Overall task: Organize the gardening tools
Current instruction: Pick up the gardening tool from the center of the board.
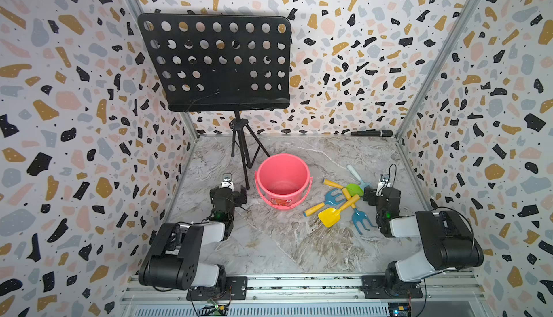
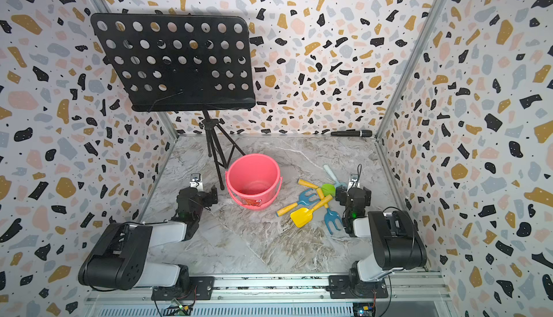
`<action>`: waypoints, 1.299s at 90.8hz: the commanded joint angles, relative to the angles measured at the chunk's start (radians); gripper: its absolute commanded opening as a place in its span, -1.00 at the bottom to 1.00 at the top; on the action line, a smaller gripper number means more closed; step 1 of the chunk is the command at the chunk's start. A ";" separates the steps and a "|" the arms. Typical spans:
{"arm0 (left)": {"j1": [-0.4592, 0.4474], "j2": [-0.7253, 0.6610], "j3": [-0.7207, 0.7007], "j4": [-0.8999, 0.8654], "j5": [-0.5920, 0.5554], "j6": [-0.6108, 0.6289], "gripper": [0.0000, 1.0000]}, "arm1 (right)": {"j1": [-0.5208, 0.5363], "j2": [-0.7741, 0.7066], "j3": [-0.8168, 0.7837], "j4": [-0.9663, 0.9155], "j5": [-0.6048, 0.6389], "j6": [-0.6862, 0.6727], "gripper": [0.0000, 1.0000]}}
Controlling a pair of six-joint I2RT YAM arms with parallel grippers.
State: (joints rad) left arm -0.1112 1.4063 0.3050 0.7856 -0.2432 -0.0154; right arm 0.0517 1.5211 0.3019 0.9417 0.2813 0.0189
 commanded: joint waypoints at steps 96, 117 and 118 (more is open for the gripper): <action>0.005 -0.005 0.014 0.024 0.006 0.002 0.99 | -0.003 -0.015 0.019 -0.006 0.006 0.011 1.00; 0.007 -0.073 -0.005 -0.006 -0.089 -0.044 0.99 | 0.000 -0.088 0.000 -0.036 0.014 0.009 0.99; 0.007 -0.081 -0.006 -0.010 -0.090 -0.045 0.99 | 0.000 -0.100 0.001 -0.045 0.018 0.010 0.99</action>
State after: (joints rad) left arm -0.1112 1.3937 0.3046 0.7727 -0.2707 -0.0246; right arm 0.0517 1.4872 0.3019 0.9199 0.2844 0.0200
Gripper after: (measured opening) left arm 0.994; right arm 0.997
